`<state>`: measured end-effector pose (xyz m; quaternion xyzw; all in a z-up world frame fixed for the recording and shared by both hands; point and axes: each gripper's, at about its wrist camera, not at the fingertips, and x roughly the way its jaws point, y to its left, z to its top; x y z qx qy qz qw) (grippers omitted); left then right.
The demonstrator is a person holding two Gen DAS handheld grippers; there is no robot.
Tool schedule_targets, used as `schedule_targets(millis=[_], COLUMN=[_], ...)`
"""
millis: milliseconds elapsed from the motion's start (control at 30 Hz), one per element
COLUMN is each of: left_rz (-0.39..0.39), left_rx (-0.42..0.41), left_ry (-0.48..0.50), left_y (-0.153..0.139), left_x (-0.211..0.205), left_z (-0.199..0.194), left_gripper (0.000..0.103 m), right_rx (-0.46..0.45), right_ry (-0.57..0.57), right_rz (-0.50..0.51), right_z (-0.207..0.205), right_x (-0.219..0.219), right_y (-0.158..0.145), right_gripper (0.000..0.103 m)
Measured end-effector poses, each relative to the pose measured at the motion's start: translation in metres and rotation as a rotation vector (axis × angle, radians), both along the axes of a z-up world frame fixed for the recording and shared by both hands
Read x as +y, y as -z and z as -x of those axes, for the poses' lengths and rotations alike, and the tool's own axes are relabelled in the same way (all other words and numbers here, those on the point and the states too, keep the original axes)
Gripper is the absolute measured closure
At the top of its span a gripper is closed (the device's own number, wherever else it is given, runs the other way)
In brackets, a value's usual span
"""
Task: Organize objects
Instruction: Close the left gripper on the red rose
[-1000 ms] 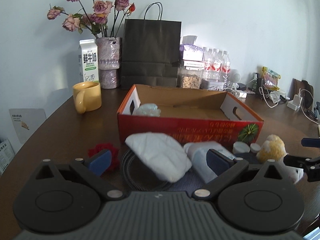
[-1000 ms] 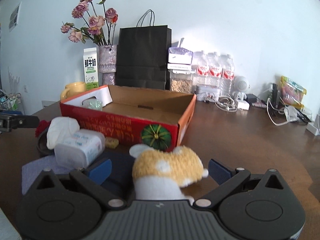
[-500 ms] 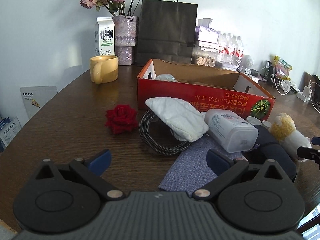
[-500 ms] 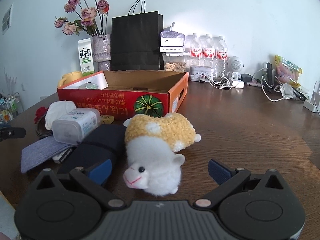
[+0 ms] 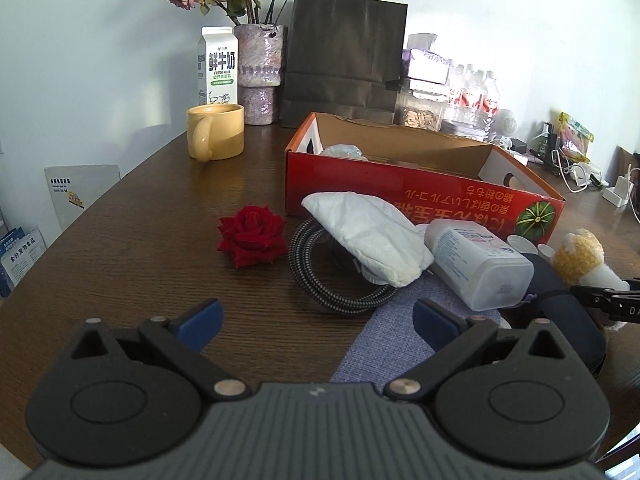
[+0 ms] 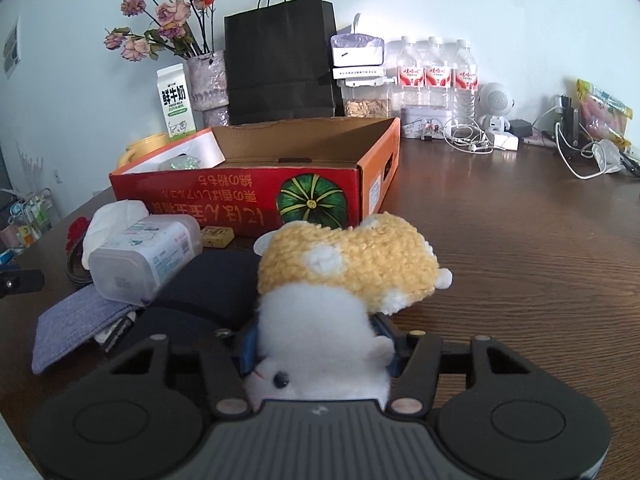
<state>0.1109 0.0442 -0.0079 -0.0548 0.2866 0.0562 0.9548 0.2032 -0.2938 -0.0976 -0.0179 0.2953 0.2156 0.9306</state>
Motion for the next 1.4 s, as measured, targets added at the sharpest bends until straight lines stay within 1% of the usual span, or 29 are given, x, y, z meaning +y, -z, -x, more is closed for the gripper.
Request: schedule_targets(millis=[233,400,600,733,933,967,1033,1067,1100,1133,1400], left_rz=[-0.011,-0.034,-0.064,-0.060,-0.053,-0.047,-0.020,0.010,0.035,0.043,0.049], left_rx=[-0.008,-0.012,-0.005,0.007,0.029,0.034,0.055,0.067,0.071,0.063,0.012], left_ry=[-0.035,-0.084,-0.123,-0.154,-0.144,-0.140,-0.119,-0.096,-0.082,-0.081,-0.116], left_y=[0.000,-0.002,-0.004,-0.001,0.003,0.004,0.007,0.009,0.010,0.010,0.005], left_x=[0.012,0.030,0.049,0.059,0.064,0.065,0.068,0.070,0.071,0.072,0.070], left_z=[-0.012,-0.031,-0.061,-0.079,-0.095,-0.097,-0.100,-0.102,-0.102,-0.100,-0.083], left_gripper=[0.000,0.000,0.000,0.000,0.001,0.003,0.023,0.051,0.053,0.053,0.054], right_rx=[-0.070,-0.108,-0.129,-0.132,-0.139,-0.140,-0.142,-0.142,-0.142,-0.141,-0.147], right_ry=[-0.003,0.006,0.018,0.027,0.040,0.042,0.044,0.045,0.046,0.045,0.047], right_rz=[0.005,0.007,0.008,0.013,0.020,0.021,0.022,0.023,0.024,0.024,0.025], right_z=[0.007,0.009,0.007,0.006,0.006,0.006,0.006,0.006,0.006,0.007,0.010], right_x=[0.006,0.009,0.014,0.017,0.021,0.021,0.022,0.022,0.023,0.023,0.022], right_y=[-0.004,-0.011,-0.017,-0.018,-0.021,-0.021,-0.022,-0.022,-0.022,-0.023,-0.023], right_gripper=[0.051,0.051,0.051,0.051,0.051,0.051,0.051,0.051,0.051,0.051,0.051])
